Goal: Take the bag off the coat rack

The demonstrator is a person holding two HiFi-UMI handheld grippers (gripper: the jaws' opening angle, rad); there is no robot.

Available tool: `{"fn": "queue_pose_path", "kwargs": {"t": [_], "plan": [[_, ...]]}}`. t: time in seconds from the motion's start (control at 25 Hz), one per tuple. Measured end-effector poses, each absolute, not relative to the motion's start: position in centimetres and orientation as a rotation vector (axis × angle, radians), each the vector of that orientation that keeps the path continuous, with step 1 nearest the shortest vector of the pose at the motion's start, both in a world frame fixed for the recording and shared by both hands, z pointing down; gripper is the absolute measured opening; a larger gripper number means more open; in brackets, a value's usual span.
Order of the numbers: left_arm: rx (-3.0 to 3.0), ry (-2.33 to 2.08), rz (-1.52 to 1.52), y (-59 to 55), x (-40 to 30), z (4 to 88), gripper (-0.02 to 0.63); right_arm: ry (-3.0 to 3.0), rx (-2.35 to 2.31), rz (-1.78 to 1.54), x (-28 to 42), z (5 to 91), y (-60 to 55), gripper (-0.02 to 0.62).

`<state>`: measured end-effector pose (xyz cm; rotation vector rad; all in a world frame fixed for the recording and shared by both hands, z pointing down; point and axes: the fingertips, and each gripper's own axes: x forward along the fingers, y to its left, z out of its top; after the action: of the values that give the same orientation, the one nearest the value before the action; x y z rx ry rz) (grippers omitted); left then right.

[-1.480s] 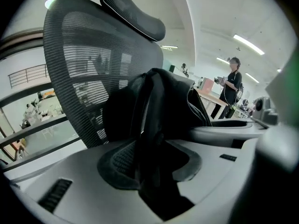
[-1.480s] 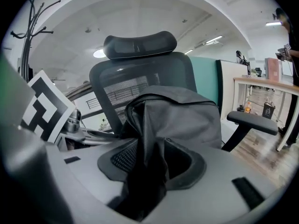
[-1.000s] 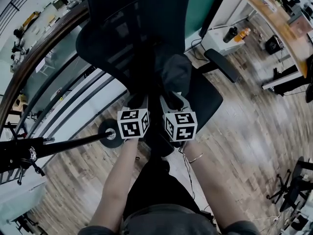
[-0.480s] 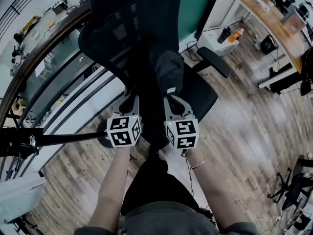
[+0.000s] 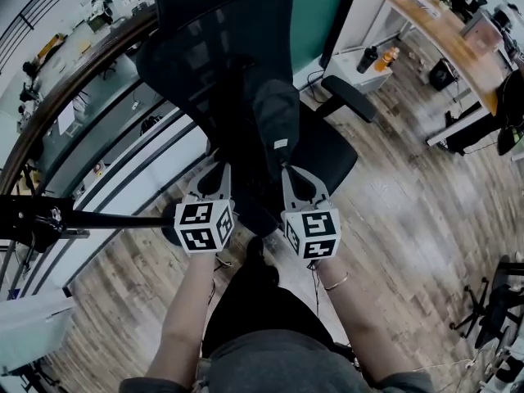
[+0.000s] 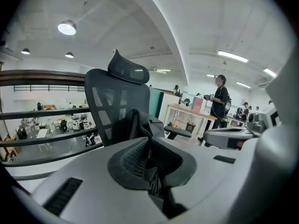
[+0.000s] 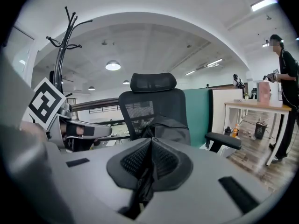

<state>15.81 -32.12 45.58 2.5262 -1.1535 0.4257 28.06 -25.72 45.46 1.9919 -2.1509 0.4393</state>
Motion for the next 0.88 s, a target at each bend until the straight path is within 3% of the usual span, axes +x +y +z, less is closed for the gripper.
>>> {"fn": "queue_pose_path", "kwargs": {"t": [0.88], "plan": [[2.498,-1.113,0.43,-26.2,13.8,46.0,0.032,-2.108,2.007,0.575,29.1,45.1,-18.0,0.002]]}}
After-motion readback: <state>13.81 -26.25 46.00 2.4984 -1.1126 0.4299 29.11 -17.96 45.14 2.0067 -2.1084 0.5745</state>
